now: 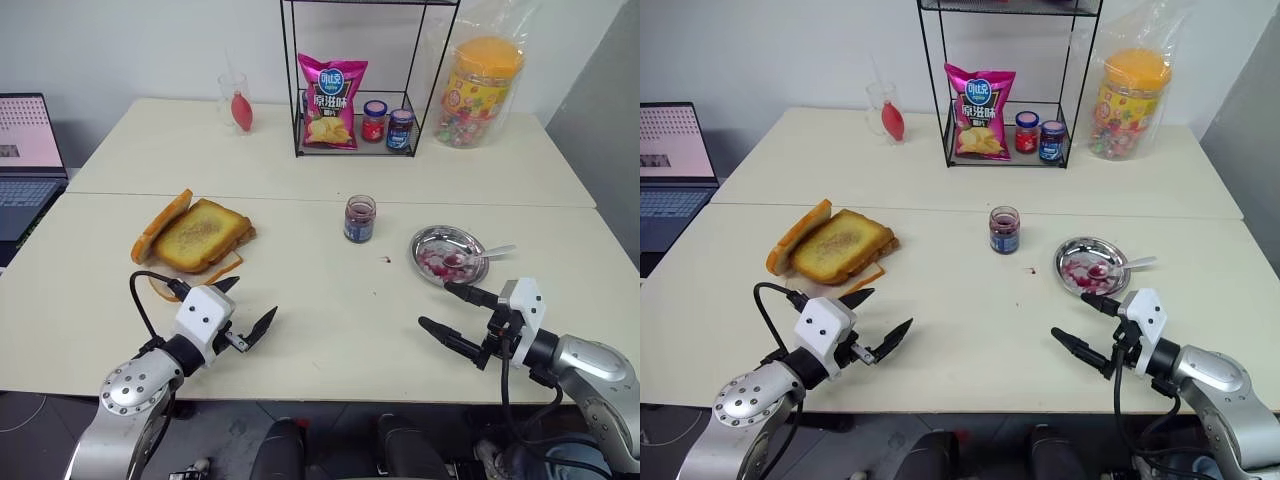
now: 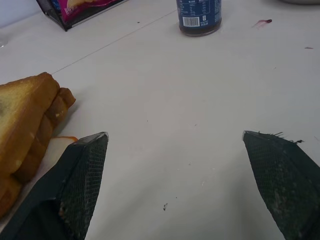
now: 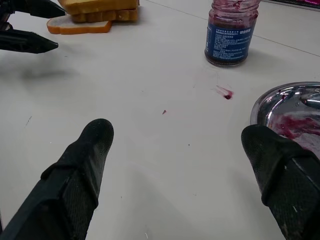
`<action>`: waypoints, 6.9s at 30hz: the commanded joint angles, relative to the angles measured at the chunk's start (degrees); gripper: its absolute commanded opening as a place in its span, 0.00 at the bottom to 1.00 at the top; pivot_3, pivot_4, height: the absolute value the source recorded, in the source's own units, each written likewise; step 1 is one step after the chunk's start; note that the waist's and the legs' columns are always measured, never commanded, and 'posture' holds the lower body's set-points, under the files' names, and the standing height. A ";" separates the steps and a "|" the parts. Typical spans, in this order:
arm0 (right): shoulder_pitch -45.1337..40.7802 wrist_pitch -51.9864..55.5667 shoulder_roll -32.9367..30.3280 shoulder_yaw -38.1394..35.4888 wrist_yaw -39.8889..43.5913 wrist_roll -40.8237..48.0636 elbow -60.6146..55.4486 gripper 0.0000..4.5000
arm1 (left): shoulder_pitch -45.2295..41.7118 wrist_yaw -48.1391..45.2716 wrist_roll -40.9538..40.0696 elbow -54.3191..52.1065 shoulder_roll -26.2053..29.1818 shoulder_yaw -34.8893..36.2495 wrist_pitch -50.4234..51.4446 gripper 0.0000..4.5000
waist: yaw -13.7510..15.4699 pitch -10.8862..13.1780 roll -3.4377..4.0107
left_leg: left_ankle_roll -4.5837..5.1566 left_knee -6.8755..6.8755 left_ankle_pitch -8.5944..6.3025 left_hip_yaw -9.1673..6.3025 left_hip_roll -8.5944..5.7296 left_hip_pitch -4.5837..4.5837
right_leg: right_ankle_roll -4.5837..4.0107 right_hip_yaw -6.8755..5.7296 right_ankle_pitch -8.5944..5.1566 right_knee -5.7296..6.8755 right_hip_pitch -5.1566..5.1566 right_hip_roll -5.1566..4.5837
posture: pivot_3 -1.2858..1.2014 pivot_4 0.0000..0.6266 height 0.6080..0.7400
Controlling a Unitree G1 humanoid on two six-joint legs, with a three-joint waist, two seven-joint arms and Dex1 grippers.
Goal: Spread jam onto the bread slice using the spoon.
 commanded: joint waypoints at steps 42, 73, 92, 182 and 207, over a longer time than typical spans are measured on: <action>-14.27 7.04 2.07 7.77 -1.45 4.52 -4.98 1.00 | -12.17 14.24 -14.15 7.72 -3.45 23.98 6.16 1.00 | -0.01 -0.02 0.00 | 0.00 0.11 0.00 -0.01 0.03 0.03 | 0.34 0.03 0.21 0.04 0.05 0.13 | 0.52 0.24 1.00; -28.69 24.24 3.10 9.45 -6.54 13.18 -8.36 1.00 | -29.71 14.61 -9.80 31.15 0.22 19.43 10.24 0.55 | 0.00 -0.03 -0.04 | -0.05 0.09 -0.02 -0.14 0.11 -0.20 | 0.41 -0.09 0.37 0.01 -0.16 0.24 | 0.52 0.24 1.00; -30.20 23.48 2.75 7.99 -6.01 13.52 -7.24 1.00 | -28.87 17.20 -8.90 27.40 -1.14 18.44 6.78 0.00 | 0.00 -0.03 -0.04 | -0.05 0.09 -0.02 -0.14 0.11 -0.21 | 0.42 -0.10 0.38 0.02 -0.16 0.23 | 0.52 0.24 1.00; -10.35 19.67 -14.86 1.86 5.82 13.78 -13.62 1.00 | -20.08 -18.22 12.04 30.07 4.33 -16.18 -42.44 0.63 | 0.03 0.00 0.11 | -0.03 0.16 -0.02 0.90 0.11 0.06 | 0.54 1.14 0.43 -0.09 -0.20 0.28 | 0.52 0.24 1.00; -18.80 15.16 0.32 3.67 -9.01 8.71 -8.62 1.00 | 0.46 -8.55 -24.19 -9.22 13.94 11.10 6.84 0.88 | 0.18 0.08 -0.02 | -0.04 0.14 -0.03 0.98 0.14 0.03 | 0.48 1.19 0.40 -0.12 -0.31 0.23 | 0.52 0.24 1.00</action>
